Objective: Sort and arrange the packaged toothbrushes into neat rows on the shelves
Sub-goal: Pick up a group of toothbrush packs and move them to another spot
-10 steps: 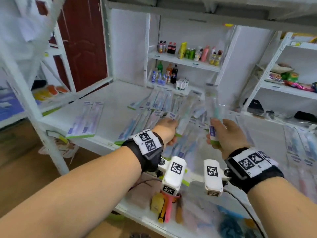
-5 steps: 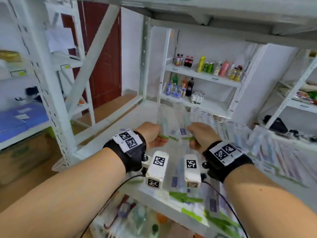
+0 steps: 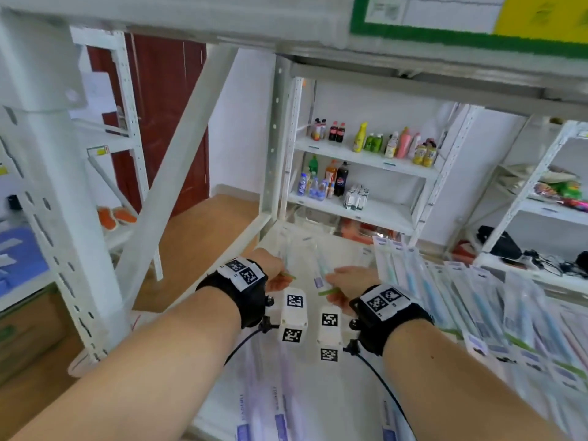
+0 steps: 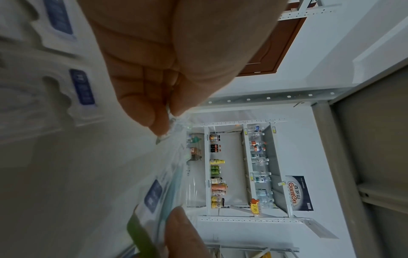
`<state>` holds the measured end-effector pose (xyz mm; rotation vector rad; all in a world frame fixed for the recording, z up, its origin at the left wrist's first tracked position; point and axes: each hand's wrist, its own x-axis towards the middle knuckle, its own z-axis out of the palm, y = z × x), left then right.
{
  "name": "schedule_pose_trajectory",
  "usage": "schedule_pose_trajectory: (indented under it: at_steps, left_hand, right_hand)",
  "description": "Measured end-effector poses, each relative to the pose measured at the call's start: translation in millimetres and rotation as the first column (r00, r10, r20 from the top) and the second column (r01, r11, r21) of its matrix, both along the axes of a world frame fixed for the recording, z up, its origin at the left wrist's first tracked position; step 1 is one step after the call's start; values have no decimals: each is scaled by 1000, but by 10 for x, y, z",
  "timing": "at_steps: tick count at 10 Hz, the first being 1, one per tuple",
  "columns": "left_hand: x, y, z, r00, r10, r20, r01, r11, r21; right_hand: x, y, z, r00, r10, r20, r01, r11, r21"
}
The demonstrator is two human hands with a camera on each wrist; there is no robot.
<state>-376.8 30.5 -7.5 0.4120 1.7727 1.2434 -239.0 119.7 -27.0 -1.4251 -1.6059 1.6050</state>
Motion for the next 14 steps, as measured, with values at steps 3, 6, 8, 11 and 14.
schedule_pose_trajectory:
  at_steps: [3,6,8,11,14]
  left_hand:
    - [-188,124,-100,1000,-7,-31,6,1000,-8]
    - [63,189,84,728,-354,-587,194,928,-319]
    - [529,528,35,885,-364,-289,333,930,-152]
    - [670,778,-121,643,-630,-436,481,775,-411]
    - [656,797,-288,617,-617,-488,493,787,-372]
  right_hand:
    - [-119,23,-16,975,218,41,-217,976,-34]
    - [384,249,305,995,36,91,-45,994,98]
    - [843,609,316,828,-115,549,-118,921,370]
    - [861,852,48,594,-43,803,-297,916,269]
    - [739,986,3,438,1,899,-401,895,194]
